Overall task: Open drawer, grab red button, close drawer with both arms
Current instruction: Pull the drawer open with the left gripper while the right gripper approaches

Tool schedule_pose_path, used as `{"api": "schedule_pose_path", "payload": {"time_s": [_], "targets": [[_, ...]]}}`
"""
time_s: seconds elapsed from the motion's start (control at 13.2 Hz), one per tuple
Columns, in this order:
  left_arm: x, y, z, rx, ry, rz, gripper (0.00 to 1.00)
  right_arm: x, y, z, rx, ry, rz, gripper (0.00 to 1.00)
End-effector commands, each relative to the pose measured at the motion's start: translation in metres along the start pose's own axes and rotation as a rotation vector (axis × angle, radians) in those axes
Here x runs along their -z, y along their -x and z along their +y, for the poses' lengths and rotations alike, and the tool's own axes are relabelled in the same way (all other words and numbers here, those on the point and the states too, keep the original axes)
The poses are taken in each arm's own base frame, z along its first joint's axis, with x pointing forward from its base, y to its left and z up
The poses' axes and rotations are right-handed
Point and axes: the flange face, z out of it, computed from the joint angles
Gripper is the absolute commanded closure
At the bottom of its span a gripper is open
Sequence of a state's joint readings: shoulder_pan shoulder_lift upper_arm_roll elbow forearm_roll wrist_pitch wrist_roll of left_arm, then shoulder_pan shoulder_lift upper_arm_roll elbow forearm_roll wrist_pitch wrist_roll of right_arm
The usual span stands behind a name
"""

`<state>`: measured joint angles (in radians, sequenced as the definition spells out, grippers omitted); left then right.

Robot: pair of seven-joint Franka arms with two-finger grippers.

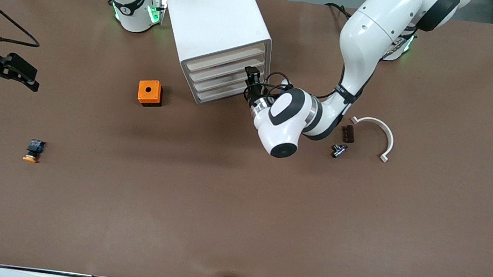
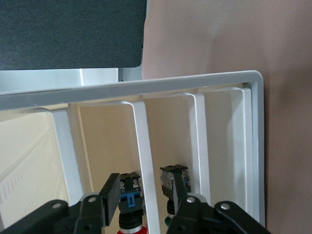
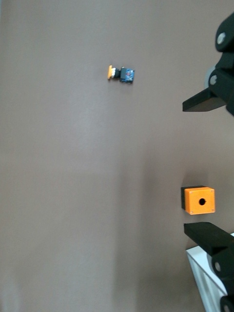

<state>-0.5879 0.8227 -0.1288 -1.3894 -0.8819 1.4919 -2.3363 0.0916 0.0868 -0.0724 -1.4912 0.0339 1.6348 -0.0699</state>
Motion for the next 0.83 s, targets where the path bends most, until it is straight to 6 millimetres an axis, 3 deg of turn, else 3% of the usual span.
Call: {"api": "schedule_pose_path", "payload": {"time_s": [0.0, 0.3, 0.6, 0.68, 0.76], "targets": [[-0.011, -0.001, 0.016, 0.027, -0.056, -0.015, 0.49, -0.002, -0.010, -0.015, 0.006, -0.013, 0.023, 0.00], [-0.037, 0.008, 0.011, 0.017, -0.061, 0.023, 0.50, -0.021, -0.019, -0.025, 0.024, -0.013, 0.001, 0.00], [-0.038, 0.011, 0.004, 0.016, -0.058, 0.027, 0.50, -0.031, -0.021, -0.051, -0.015, -0.014, -0.021, 0.00], [-0.046, 0.012, 0.004, 0.012, -0.058, 0.040, 0.54, -0.031, -0.020, -0.064, -0.051, -0.013, -0.026, 0.00], [-0.052, 0.015, 0.002, 0.009, -0.060, 0.050, 0.71, -0.032, -0.019, -0.078, -0.086, -0.011, -0.029, 0.00]]}}
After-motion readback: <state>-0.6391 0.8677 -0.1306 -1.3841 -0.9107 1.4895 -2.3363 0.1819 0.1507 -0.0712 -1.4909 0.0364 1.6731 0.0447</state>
